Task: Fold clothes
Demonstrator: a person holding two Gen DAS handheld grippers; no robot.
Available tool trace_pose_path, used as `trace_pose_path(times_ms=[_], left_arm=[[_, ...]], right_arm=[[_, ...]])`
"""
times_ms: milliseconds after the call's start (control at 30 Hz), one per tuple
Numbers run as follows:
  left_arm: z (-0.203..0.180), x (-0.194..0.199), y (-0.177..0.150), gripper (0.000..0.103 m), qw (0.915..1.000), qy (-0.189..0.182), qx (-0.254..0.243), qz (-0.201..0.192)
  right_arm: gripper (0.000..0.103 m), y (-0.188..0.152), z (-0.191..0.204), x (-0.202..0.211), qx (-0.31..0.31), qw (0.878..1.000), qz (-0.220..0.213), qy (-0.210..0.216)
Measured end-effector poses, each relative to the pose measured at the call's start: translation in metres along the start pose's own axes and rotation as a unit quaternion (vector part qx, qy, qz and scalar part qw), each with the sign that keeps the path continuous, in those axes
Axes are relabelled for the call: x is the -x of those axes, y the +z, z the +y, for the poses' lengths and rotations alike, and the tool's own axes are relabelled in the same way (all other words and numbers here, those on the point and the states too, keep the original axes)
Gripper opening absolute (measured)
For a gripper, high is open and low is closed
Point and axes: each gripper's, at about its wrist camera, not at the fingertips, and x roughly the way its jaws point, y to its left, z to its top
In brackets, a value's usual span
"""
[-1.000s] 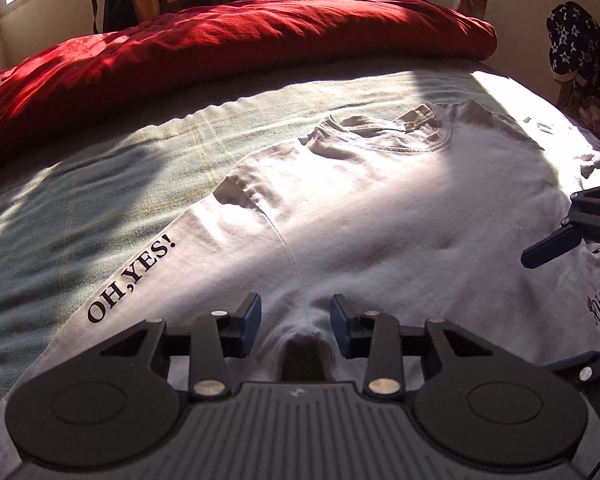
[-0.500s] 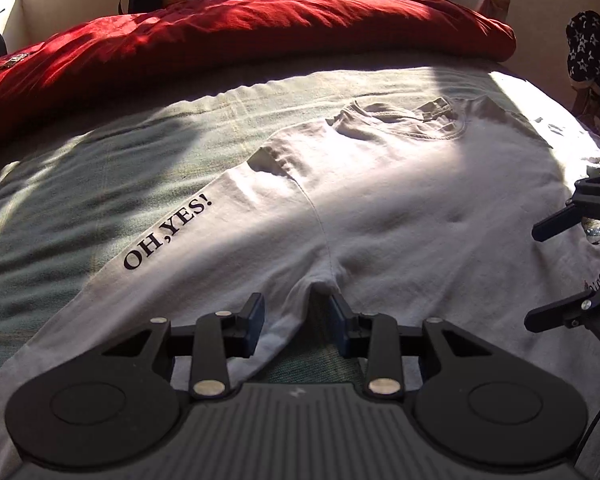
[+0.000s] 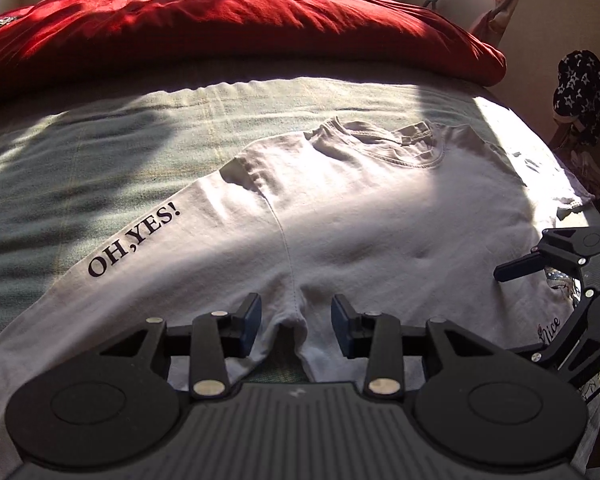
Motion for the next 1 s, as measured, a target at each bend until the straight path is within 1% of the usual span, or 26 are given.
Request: trace_pose_path(times_ms=[67,100,133,200,233,300,367,433,500,633,667,733,767,833,867,933,1000], left_arm=[[-0.004,-0.006,0.023,0.045,0.9996,-0.016,-0.005,-0.020],[-0.006,-0.014,0.035,0.045,0.9993,-0.025,-0.006,-0.026],[-0.008,-0.023,0.047,0.045,0.9991,-0.032,-0.003,-0.029],[-0.011,-0.048,0.068,0.048,0.9991,-0.037,-0.001,-0.019],[-0.013,-0.061,0.076,0.048,0.9995,-0.028,-0.004,-0.015],[-0.012,-0.085,0.085,0.048,0.9997,-0.025,-0.006,-0.006],[-0.003,-0.108,0.090,0.048,0.9997,-0.011,0.015,0.017],[0.010,-0.125,0.090,0.048,0.9989,0.008,0.035,0.030],[0.018,-0.132,0.094,0.050,0.9986,0.007,0.045,0.025],[0.019,-0.133,0.112,0.050,0.9980,0.038,0.047,0.017],[0.019,-0.131,0.116,0.049,0.9977,0.039,0.054,0.016],[0.019,-0.125,0.124,0.049,0.9968,0.039,0.068,0.013],[0.014,-0.121,0.126,0.049,0.9974,0.031,0.065,0.010],[0.003,-0.115,0.126,0.053,0.9983,0.014,0.056,0.007],[-0.004,-0.116,0.124,0.057,0.9983,0.001,0.056,0.016],[-0.020,-0.124,0.116,0.057,0.9973,-0.020,0.049,0.050],[-0.030,-0.137,0.108,0.058,0.9972,-0.015,0.029,0.068]], right_arm=[[0.103,0.001,-0.004,0.000,-0.007,1.000,-0.002,-0.003],[0.103,0.002,-0.005,0.000,-0.010,1.000,-0.003,-0.003],[0.103,0.002,-0.006,0.000,-0.012,1.000,-0.004,-0.004],[0.103,0.004,-0.008,0.000,-0.018,1.000,-0.006,-0.005],[0.103,0.004,-0.009,0.001,-0.019,1.000,-0.007,-0.005],[0.103,0.004,-0.011,0.002,-0.020,1.000,-0.008,-0.008],[0.103,0.002,-0.013,0.005,-0.021,1.000,-0.010,-0.011],[0.103,-0.001,-0.017,0.008,-0.026,0.999,-0.013,-0.015],[0.103,-0.003,-0.023,0.011,-0.035,0.999,-0.016,-0.018],[0.103,-0.008,-0.038,0.016,-0.063,0.997,-0.021,-0.027],[0.103,-0.009,-0.041,0.018,-0.068,0.997,-0.023,-0.030],[0.103,-0.011,-0.048,0.022,-0.078,0.996,-0.026,-0.034],[0.103,-0.011,-0.051,0.023,-0.080,0.996,-0.028,-0.037],[0.103,-0.013,-0.056,0.027,-0.084,0.995,-0.032,-0.043],[0.103,-0.014,-0.059,0.028,-0.085,0.995,-0.034,-0.046],[0.103,-0.017,-0.064,0.031,-0.089,0.994,-0.038,-0.051],[0.103,-0.021,-0.068,0.032,-0.096,0.993,-0.038,-0.054]])
